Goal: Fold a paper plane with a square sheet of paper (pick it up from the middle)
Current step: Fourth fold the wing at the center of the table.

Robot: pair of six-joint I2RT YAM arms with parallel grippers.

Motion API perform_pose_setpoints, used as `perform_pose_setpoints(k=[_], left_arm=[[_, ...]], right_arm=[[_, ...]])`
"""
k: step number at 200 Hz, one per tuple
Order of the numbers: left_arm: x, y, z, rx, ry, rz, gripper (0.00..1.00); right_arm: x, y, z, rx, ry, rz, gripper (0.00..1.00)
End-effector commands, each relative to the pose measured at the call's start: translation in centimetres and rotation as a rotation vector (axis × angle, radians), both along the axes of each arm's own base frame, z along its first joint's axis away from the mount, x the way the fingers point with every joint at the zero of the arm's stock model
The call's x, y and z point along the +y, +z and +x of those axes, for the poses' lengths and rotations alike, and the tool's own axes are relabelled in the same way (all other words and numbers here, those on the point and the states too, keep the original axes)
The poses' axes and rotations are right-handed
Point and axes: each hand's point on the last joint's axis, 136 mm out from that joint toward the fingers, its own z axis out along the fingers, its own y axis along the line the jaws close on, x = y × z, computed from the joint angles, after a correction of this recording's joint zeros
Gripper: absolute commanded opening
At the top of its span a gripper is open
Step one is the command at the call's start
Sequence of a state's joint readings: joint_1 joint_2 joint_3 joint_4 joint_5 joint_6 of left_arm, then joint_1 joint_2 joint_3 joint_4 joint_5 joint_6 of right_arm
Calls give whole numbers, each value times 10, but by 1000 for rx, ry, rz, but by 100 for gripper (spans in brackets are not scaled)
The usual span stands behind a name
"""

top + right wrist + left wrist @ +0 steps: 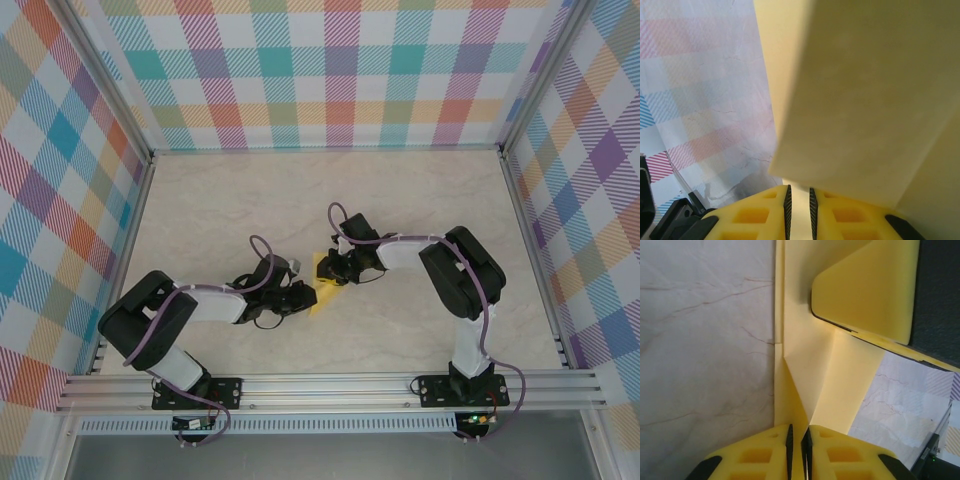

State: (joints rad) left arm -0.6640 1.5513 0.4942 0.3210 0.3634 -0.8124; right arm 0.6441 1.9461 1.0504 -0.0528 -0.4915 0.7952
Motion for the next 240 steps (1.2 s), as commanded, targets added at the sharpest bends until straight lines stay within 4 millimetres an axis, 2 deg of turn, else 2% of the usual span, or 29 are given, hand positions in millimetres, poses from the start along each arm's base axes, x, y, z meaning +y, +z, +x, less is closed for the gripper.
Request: perform_pose_setpoints(k=[1, 61, 84, 108, 121, 145, 160, 185, 218, 240], left_arm=[[19, -10, 1, 22, 50, 96, 18], [5, -5, 8, 18, 31, 46, 20], [-2, 9, 10, 1, 21, -1, 30], [-2, 18, 10, -6, 10, 6, 35], [-1, 18, 10, 1, 11, 16, 39], [-1, 11, 11, 19, 15, 29, 39], [-3, 8, 13, 25, 22, 27, 36], [-2, 2, 17, 28, 46, 26, 25], [-2, -1, 15, 38, 45, 25, 6], [1, -6, 7, 52, 32, 29, 2]], right_arm=[[-13, -26, -16, 75, 14, -78, 20], [-11, -24, -16, 75, 22, -68, 20], [-12, -24, -17, 76, 23, -70, 20], [-12, -25, -17, 75, 21, -74, 20], [-12, -24, -16, 73, 21, -72, 20], [-11, -23, -16, 72, 22, -68, 20], [-11, -22, -16, 71, 23, -66, 20], [-10, -21, -16, 71, 25, -64, 21], [-12, -22, -17, 74, 25, -70, 21], [-13, -25, -17, 74, 19, -77, 21]])
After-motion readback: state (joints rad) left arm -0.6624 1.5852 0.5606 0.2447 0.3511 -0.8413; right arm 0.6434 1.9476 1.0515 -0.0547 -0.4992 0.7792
